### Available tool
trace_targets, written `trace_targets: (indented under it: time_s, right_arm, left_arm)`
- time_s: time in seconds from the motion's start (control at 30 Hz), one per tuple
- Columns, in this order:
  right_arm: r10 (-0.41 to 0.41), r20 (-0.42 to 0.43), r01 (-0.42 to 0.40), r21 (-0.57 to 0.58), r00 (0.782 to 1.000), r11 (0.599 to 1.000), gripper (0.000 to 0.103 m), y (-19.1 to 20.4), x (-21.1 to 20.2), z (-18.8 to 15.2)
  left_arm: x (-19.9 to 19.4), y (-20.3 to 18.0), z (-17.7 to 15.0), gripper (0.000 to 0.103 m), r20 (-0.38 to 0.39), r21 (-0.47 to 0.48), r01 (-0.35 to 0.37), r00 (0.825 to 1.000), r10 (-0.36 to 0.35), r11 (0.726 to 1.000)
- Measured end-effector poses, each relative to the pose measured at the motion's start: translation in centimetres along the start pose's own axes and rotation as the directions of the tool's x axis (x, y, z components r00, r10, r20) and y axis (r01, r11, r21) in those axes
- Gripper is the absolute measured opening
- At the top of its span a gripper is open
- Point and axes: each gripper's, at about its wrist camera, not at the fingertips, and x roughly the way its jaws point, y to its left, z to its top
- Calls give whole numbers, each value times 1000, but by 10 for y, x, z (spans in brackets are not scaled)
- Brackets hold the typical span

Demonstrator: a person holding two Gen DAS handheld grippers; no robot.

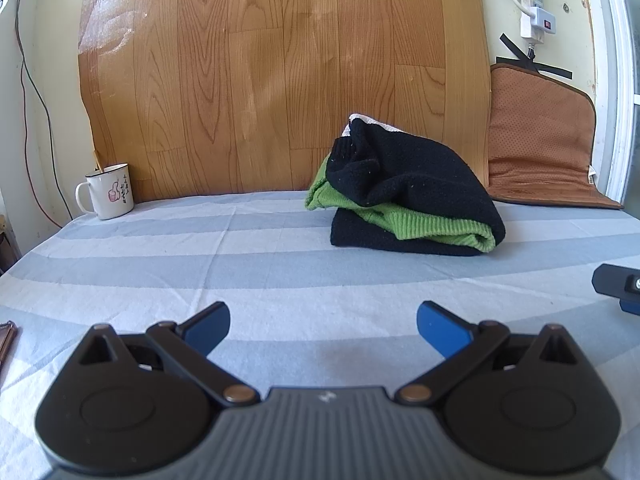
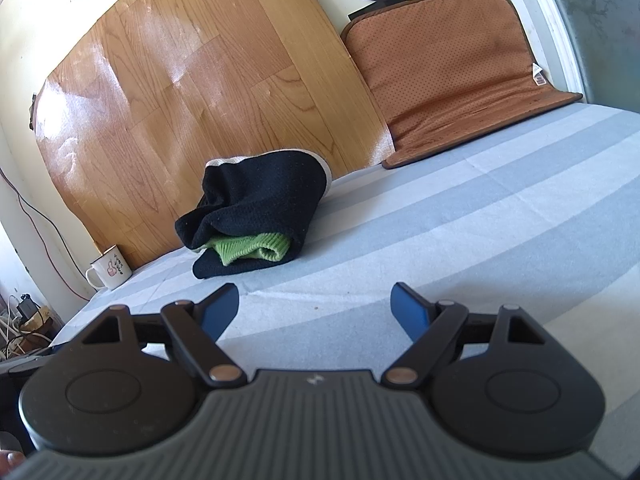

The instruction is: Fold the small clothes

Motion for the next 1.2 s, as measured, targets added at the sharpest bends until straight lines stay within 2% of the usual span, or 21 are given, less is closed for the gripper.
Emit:
trace_targets:
  time_s: [1.2]
  right_arm:
    - [3,-1,-3,3,1000,1000,85,1,0,0]
  left_arm:
    - [-2,-3,1,103,5,7,-16,1000,16,1000]
